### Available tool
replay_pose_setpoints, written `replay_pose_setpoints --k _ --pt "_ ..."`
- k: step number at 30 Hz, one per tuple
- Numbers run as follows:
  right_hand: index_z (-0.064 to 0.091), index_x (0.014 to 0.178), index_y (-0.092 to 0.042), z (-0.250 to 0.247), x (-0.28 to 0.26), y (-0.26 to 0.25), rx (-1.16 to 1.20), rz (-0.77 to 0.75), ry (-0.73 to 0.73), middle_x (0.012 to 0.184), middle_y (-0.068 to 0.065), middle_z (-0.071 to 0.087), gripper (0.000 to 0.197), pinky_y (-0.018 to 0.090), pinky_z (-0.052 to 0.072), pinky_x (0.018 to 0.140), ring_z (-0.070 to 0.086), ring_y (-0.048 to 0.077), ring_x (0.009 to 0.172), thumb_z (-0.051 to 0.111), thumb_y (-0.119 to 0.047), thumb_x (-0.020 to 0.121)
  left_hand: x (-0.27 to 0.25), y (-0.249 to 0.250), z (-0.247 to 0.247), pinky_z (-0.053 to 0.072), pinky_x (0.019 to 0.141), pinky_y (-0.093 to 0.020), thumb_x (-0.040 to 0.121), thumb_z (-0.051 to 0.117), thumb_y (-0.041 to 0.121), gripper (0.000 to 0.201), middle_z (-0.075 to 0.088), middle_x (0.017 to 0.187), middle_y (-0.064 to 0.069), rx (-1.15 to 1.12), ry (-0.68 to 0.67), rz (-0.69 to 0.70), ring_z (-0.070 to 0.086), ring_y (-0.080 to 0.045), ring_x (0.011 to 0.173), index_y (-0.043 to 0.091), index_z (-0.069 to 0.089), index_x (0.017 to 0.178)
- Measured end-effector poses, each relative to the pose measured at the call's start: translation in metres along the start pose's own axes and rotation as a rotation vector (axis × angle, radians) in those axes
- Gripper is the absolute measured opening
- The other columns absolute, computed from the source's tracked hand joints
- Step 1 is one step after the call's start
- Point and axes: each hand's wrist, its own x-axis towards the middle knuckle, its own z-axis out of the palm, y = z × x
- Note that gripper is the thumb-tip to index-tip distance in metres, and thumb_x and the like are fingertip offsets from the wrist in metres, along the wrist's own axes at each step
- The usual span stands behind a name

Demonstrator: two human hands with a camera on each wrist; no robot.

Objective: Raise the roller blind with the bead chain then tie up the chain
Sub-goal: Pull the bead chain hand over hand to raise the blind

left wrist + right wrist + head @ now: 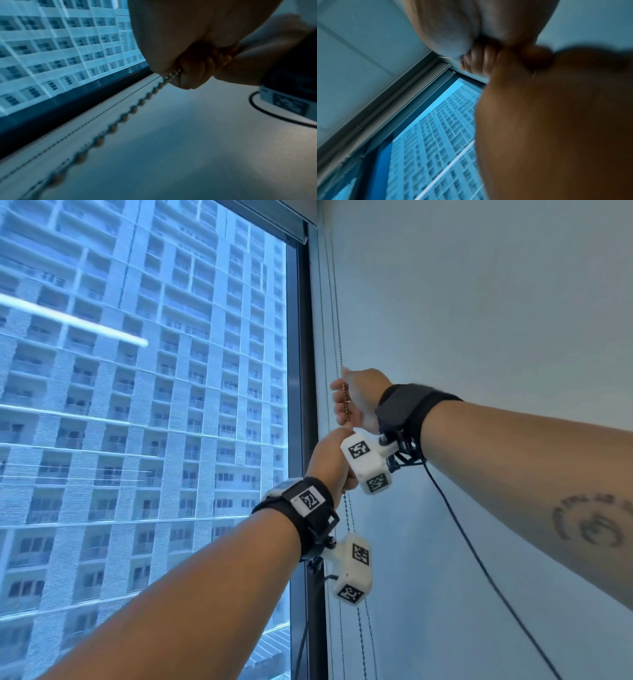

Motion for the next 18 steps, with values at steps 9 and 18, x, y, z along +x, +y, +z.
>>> replay_pose_setpoints --k 9,18 --pt "0.038 0.069 -0.021 0.007 -0.001 0.02 0.165 -0.068 0.062 0.054 -0.003 0.03 0.033 0.017 0.019 0.038 0.024 0.01 0.032 0.039 -0.019 0.102 -0.007 0.011 -0.027 0.04 0.053 -0.026 0.081 0.053 0.01 0.017 0.057 0.058 -0.001 0.113 -0.062 0.015 0.05 -0.013 0.049 0.01 0.062 0.066" --pt "0.036 0.072 -0.019 -0.012 -0.017 0.054 0.08 -0.057 0.117 0.057 -0.004 0.028 0.028 0.018 0.019 0.035 0.021 0.011 0.037 0.036 -0.017 0.1 0.002 -0.04 -0.05 0.05 0.075 -0.037 0.096 0.047 0.014 0.015 0.055 0.088 -0.009 0.38 0.057 0.024 0.051 -0.022 0.08 0.009 0.06 0.101"
